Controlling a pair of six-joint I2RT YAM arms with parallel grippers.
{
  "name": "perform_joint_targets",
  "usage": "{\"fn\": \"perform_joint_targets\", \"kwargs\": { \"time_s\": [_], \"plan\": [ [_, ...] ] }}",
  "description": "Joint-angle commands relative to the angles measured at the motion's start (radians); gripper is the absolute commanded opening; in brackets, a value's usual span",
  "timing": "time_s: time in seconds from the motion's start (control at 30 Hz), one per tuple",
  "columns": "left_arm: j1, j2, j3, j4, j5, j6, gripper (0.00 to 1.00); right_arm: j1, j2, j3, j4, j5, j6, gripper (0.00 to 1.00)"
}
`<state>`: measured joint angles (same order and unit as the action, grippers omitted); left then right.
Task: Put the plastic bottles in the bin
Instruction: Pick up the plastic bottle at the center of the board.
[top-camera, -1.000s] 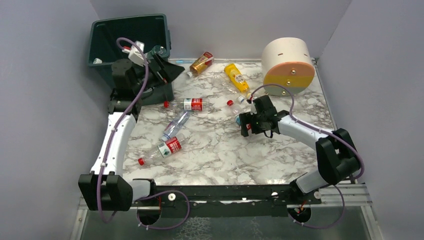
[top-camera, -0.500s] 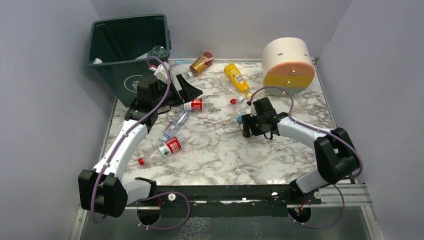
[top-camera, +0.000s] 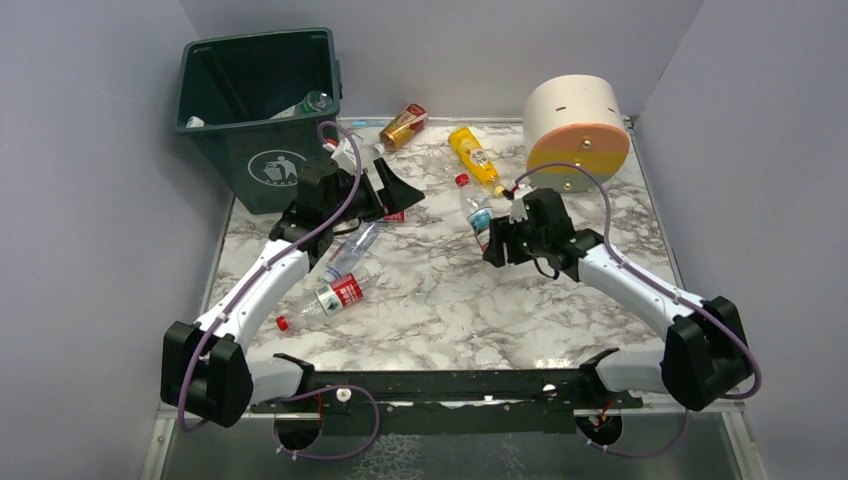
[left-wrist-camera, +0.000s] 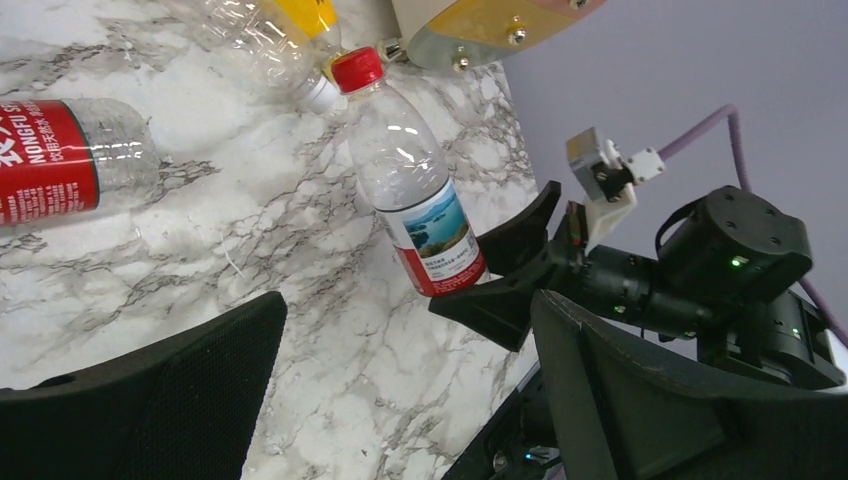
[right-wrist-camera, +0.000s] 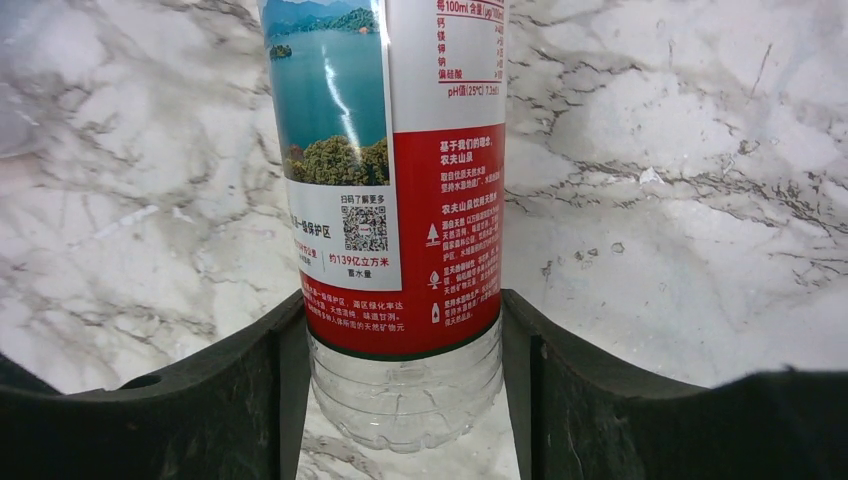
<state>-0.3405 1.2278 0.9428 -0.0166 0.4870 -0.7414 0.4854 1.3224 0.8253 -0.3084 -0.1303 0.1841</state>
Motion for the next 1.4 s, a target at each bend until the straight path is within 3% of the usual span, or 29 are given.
{"fn": "perform_joint_targets", "kwargs": {
  "time_s": [0.0, 0.6, 1.37],
  "plan": [
    [-0.026, 0.024, -0.017, 0.08, -0.031, -0.037, 0.99, 0.008, -0.073, 0.023, -0.007, -0.078, 0.02, 0.55],
    [-0.15, 0.093, -0.034, 0.212, -0.146, -0.111, 0.99, 0.01, -0.168, 0.054, 0.069, -0.355, 0.149, 0.56],
    [-0.255, 0.177, 0.015, 0.299, -0.233, -0.152, 0.99, 0.027, -0.192, 0.033, 0.123, -0.451, 0.19, 0.57]
  ]
}}
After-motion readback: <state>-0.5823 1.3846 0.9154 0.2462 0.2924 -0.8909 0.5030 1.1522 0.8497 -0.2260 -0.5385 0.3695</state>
